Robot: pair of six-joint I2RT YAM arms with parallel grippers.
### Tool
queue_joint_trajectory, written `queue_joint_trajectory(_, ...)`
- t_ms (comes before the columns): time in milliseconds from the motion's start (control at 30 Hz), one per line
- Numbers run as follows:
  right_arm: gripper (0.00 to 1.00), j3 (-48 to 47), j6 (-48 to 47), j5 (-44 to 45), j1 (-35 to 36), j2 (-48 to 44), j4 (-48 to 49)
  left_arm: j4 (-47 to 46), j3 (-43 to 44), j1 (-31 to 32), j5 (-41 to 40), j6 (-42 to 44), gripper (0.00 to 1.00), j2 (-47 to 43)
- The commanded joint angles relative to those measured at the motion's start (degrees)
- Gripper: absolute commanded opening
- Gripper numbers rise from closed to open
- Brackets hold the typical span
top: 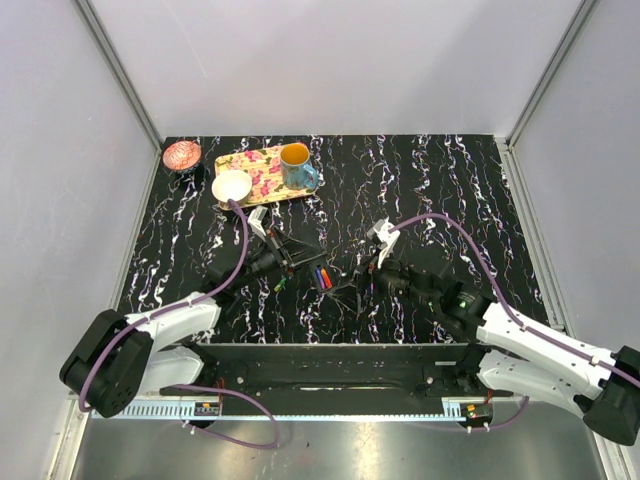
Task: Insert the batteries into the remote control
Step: Load the battery into the remote control.
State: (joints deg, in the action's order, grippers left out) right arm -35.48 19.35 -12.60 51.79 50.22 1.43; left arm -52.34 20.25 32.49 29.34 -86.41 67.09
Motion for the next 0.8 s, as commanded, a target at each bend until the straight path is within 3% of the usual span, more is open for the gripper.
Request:
queue_joint_trajectory(0, 0.89, -4.0, -3.2, -4.5, -0.2, 0.2, -1.1, -2.7, 0.9, -0.1, -0.6, 0.0, 0.00, -1.1)
queue_joint_trajectory(233, 0.89, -4.2, -3.9, -3.0, -0.2, -1.4, -4.2, -2.4, 2.2, -0.1, -0.4, 0.3, 0.00, -0.6)
queue_joint_trajectory(767, 0.86, -4.2, -2.6, -0.9, -0.1, 0.2, 0.9, -1.7, 0.7, 0.3, -0.1, 0.7, 0.00, -2.0)
